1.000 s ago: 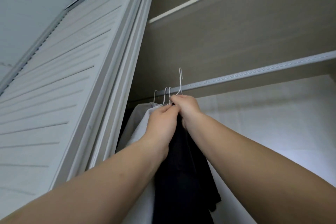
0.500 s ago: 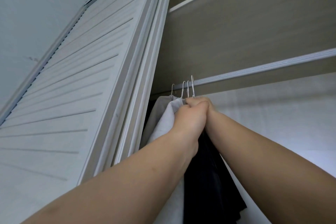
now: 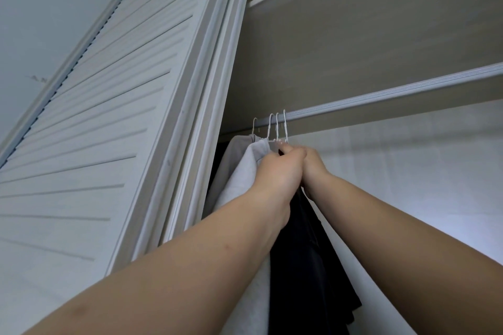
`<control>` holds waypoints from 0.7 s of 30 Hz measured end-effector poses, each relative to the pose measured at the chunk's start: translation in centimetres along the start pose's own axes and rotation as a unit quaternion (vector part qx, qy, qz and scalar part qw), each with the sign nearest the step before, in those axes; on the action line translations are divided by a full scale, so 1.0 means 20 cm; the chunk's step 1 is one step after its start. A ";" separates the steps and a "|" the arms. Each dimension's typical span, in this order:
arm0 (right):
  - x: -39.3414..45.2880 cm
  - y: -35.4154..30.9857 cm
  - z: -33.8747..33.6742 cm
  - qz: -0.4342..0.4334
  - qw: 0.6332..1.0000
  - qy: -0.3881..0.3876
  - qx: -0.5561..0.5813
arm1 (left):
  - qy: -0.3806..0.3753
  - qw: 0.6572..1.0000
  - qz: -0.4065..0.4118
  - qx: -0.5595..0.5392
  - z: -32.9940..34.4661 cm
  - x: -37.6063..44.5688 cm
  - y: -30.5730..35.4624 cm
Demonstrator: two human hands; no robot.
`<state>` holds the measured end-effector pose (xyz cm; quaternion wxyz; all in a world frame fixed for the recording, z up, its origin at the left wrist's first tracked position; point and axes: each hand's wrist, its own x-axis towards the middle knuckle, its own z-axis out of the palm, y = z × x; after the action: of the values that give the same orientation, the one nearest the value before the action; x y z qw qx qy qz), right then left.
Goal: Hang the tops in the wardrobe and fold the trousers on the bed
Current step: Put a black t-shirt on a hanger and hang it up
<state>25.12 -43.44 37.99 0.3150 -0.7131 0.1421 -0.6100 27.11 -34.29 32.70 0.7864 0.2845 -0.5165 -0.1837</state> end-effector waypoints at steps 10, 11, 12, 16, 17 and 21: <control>-0.46 0.06 -0.30 -0.014 0.997 -0.067 -0.040 | -0.038 0.991 0.053 0.114 -0.17 -0.25 -0.10; -0.51 0.07 -0.33 -0.017 0.996 -0.074 -0.039 | -0.028 0.991 0.046 0.119 -0.19 -0.30 -0.12; -0.57 0.07 -0.36 -0.019 0.996 -0.084 -0.035 | -0.019 0.991 0.035 0.126 -0.22 -0.35 -0.14; -0.82 0.12 -0.44 0.003 0.990 -0.142 0.001 | -0.002 0.987 -0.019 0.158 -0.30 -0.61 -0.16; -0.89 0.14 -0.44 0.013 0.988 -0.156 0.010 | -0.002 0.987 -0.027 0.159 -0.31 -0.68 -0.16; -1.16 0.22 -0.42 0.056 0.975 -0.205 0.059 | 0.018 0.985 -0.055 0.160 -0.34 -0.99 -0.14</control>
<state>12.96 -35.53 17.58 0.4129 -0.7940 0.0778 -0.4393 25.49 -23.23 14.86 0.7287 0.4377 -0.5088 -0.1363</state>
